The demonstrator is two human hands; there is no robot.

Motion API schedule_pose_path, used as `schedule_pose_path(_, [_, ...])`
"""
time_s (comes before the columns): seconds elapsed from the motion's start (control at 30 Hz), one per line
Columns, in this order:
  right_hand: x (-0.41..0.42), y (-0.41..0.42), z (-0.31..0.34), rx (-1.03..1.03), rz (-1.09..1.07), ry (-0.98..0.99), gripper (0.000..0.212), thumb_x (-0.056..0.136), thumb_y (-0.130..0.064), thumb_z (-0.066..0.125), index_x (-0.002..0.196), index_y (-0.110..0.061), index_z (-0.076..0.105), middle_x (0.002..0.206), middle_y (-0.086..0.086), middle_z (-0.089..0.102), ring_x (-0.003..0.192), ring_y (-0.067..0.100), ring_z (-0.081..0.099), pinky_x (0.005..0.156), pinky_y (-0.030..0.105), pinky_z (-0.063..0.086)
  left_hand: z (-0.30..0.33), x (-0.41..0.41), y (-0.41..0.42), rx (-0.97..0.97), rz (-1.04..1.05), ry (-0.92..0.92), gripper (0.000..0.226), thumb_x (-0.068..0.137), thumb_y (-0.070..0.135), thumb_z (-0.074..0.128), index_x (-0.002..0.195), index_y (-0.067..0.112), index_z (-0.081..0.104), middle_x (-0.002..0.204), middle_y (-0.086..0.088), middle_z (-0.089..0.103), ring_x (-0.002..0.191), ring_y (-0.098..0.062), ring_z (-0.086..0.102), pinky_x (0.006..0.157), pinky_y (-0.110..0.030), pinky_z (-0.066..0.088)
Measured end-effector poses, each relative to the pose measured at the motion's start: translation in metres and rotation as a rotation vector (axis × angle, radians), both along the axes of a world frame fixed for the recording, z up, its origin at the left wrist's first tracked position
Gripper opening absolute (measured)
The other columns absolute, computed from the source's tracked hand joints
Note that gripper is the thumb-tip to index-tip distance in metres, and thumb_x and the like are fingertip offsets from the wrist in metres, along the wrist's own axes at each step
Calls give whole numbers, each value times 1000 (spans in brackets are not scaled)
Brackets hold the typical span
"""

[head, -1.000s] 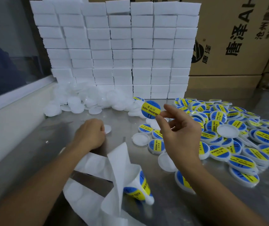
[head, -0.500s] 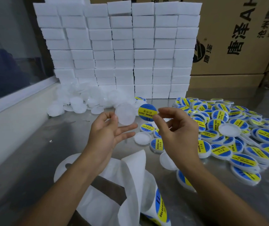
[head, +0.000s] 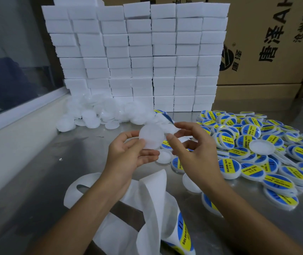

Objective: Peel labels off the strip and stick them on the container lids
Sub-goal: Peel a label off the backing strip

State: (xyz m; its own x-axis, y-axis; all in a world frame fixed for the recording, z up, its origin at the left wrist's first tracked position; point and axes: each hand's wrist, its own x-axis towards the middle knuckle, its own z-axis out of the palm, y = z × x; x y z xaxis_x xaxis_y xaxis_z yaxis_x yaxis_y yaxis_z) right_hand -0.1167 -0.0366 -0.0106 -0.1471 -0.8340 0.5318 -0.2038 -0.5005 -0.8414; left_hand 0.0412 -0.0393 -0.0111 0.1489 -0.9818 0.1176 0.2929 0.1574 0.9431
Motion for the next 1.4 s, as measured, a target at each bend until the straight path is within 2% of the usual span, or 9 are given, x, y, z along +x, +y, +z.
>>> schedule_pose_path(0.07, [1, 1, -1, 53, 46, -11, 34, 82, -23, 77, 112, -26, 62, 94, -4, 68, 66, 20, 68, 67, 36, 58, 1, 0, 2, 4, -20, -33, 14, 94, 1, 56, 101, 13, 60, 83, -16, 75, 70, -32, 73, 58, -31, 58])
schedule_pose_path(0.13, [1, 1, -1, 97, 107, -47, 36, 82, -18, 77, 113, -25, 60, 88, 1, 72, 66, 20, 70, 66, 37, 59, 2, -2, 4, 1, -46, -55, 13, 93, 3, 59, 102, 13, 61, 85, -16, 75, 72, -30, 73, 58, -31, 58])
schedule_pose_path(0.23, [1, -1, 0, 108, 140, -91, 34, 82, -11, 76, 111, -20, 60, 79, 5, 74, 64, 21, 70, 63, 37, 59, 3, -3, 7, 11, -65, -67, 13, 92, 4, 61, 102, 12, 61, 85, -12, 75, 73, -26, 73, 59, -30, 57])
schedule_pose_path(0.5, [-2, -1, 0, 92, 119, -109, 27, 83, -12, 75, 104, -23, 63, 79, -2, 75, 60, 21, 68, 55, 26, 57, 4, -1, 8, 9, -102, 41, 16, 84, -4, 65, 97, 4, 64, 88, -13, 76, 78, -23, 74, 64, -25, 58])
schedule_pose_path(0.7, [-4, -4, 0, 0, -72, -11, 12, 86, -17, 72, 97, -20, 71, 104, -4, 65, 72, 7, 68, 66, 26, 57, 1, 1, 4, 25, -23, 88, 12, 84, -4, 66, 94, 2, 66, 82, -12, 76, 74, -20, 74, 64, -24, 58])
schedule_pose_path(0.83, [-11, -3, 9, -37, -71, -130, 7, 86, -11, 71, 87, -18, 72, 77, -5, 72, 68, 4, 66, 63, 19, 54, 0, 3, 2, 35, 5, 118, 11, 84, -4, 65, 94, 1, 65, 79, -10, 75, 73, -20, 73, 66, -26, 59])
schedule_pose_path(0.97, [-8, 1, 14, 134, 84, -299, 5, 84, -12, 73, 86, -16, 74, 63, -5, 70, 56, 5, 62, 50, 18, 49, 1, 2, 2, 41, 20, 115, 12, 84, -3, 66, 96, 0, 66, 78, -10, 75, 72, -19, 73, 64, -25, 59])
schedule_pose_path(1.23, [-2, 3, 10, 198, 133, -236, 7, 82, -9, 74, 83, -16, 75, 67, -4, 74, 52, 4, 61, 48, 11, 44, 5, 0, 7, 33, -27, 89, 17, 80, 1, 70, 97, 1, 67, 86, -14, 76, 77, -21, 74, 63, -23, 58])
schedule_pose_path(1.4, [0, 3, 10, 203, 141, -238, 6, 82, -5, 73, 85, -10, 74, 63, -3, 72, 48, 4, 58, 47, 12, 43, 5, 0, 7, 21, -33, 90, 35, 65, 12, 74, 98, 1, 67, 86, -15, 76, 77, -22, 74, 62, -23, 57])
